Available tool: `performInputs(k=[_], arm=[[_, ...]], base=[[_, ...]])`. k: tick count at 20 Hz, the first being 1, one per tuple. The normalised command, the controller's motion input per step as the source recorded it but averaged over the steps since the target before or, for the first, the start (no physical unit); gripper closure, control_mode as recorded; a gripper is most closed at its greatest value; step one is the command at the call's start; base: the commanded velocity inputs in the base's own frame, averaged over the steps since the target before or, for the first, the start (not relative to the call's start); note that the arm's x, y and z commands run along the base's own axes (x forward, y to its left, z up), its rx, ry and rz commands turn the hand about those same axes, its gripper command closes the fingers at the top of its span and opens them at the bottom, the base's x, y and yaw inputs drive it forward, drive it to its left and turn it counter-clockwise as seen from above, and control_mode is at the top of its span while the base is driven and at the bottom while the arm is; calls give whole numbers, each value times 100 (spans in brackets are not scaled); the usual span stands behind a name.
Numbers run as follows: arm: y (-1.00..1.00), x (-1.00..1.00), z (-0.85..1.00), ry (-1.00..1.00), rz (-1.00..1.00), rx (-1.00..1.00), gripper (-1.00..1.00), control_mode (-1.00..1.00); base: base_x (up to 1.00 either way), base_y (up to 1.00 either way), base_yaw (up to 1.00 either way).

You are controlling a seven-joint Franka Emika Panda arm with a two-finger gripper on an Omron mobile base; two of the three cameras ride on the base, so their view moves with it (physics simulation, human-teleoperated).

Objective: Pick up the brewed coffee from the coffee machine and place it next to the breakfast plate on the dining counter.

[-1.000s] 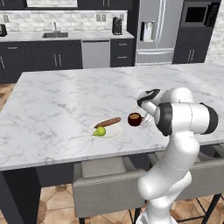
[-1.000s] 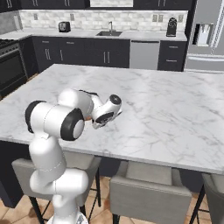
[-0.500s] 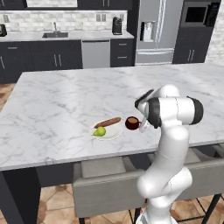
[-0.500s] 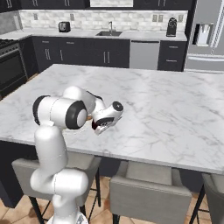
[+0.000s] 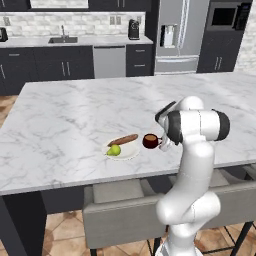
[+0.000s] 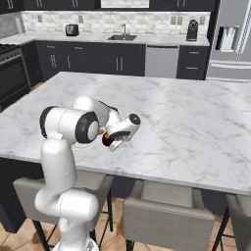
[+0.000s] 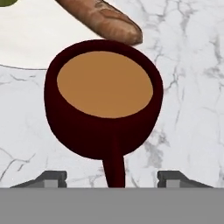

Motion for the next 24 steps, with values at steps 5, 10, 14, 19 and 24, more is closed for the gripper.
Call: performInputs(k=[5, 10, 14, 19, 24], arm=[[0, -30, 70, -3, 2, -1, -100, -100], [0, -87, 63, -9, 5, -8, -100, -100], [0, -100, 70, -14, 2, -11, -100, -100], [0, -95, 98, -20, 6, -10, -100, -100], [-1, -55, 62, -15, 8, -12, -100, -100]], base=[[0, 0, 0], [0, 0, 0], [0, 0, 0], [0, 0, 0], [0, 0, 0]])
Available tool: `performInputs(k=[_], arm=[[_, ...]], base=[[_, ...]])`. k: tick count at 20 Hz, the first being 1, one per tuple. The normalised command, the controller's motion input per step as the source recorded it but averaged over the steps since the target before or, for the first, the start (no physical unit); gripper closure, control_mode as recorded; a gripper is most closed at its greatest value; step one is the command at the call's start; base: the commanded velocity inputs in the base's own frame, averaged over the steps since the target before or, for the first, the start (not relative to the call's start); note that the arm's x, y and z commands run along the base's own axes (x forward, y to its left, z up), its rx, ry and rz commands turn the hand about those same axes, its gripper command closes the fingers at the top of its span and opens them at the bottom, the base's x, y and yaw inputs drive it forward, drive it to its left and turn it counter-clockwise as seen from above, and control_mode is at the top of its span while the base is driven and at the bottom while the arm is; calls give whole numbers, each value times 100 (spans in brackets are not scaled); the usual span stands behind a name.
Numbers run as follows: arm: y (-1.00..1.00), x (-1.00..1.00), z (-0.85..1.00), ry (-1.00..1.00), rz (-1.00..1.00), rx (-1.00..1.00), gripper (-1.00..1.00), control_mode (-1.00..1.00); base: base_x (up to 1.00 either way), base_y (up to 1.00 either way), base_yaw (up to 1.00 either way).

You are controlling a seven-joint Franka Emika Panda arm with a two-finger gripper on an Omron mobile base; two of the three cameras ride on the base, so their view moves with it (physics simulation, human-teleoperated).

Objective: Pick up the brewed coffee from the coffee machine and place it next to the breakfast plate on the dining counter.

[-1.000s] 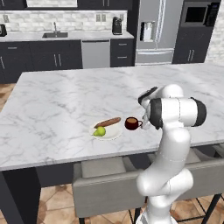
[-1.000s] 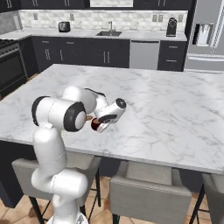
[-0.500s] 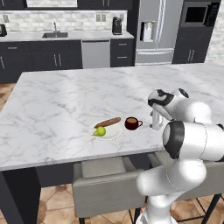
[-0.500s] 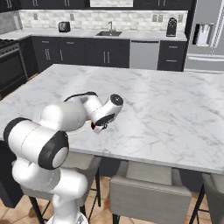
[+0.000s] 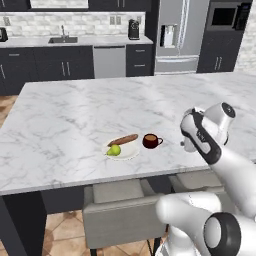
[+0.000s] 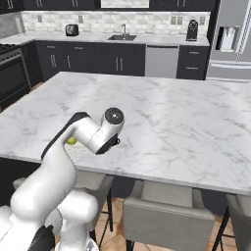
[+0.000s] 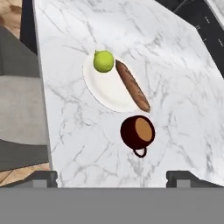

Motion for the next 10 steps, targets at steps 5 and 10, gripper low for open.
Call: performInputs(k=[5, 10], arm=[[-27, -66, 22, -2, 3, -10, -100, -100], [-58, -77, 0, -3, 2, 1, -100, -100]], base=[[0, 0, 0], [0, 0, 0]])
